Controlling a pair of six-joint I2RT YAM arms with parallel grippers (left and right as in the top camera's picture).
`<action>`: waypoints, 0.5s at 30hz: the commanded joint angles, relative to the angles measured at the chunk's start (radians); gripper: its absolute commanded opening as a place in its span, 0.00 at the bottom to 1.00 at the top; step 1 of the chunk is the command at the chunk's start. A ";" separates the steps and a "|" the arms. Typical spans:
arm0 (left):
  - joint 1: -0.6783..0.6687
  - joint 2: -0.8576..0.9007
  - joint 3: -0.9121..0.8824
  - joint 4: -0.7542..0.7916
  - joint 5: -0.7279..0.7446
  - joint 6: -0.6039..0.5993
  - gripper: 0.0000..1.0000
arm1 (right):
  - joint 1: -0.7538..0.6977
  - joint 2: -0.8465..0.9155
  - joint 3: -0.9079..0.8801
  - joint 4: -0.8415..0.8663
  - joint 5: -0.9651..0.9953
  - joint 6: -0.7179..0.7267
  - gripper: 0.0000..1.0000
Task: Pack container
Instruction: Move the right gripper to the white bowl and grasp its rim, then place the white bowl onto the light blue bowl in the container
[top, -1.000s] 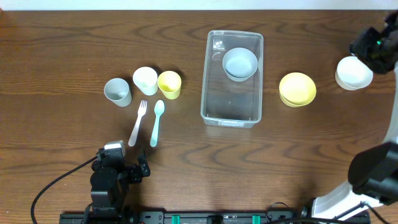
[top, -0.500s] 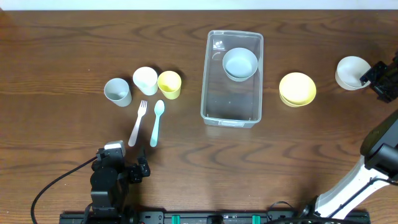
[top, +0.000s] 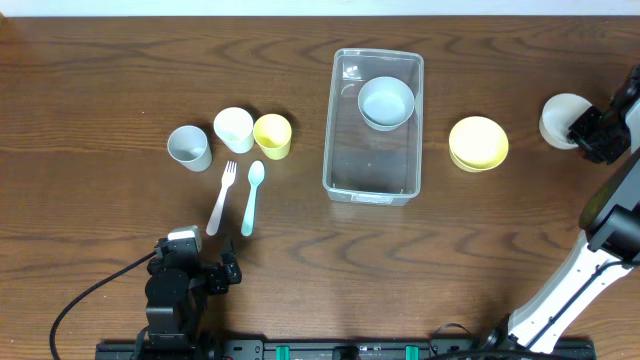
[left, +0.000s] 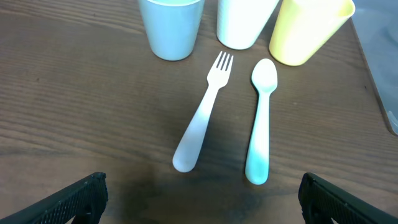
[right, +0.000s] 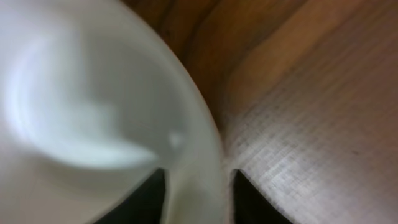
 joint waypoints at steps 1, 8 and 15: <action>0.005 -0.005 -0.010 0.003 -0.002 0.013 0.98 | 0.004 0.022 -0.002 0.000 -0.019 0.002 0.04; 0.005 -0.005 -0.010 0.003 -0.002 0.013 0.98 | 0.031 -0.098 0.033 -0.049 -0.040 0.013 0.01; 0.005 -0.005 -0.011 0.003 -0.002 0.013 0.98 | 0.251 -0.418 0.036 -0.048 -0.185 0.009 0.01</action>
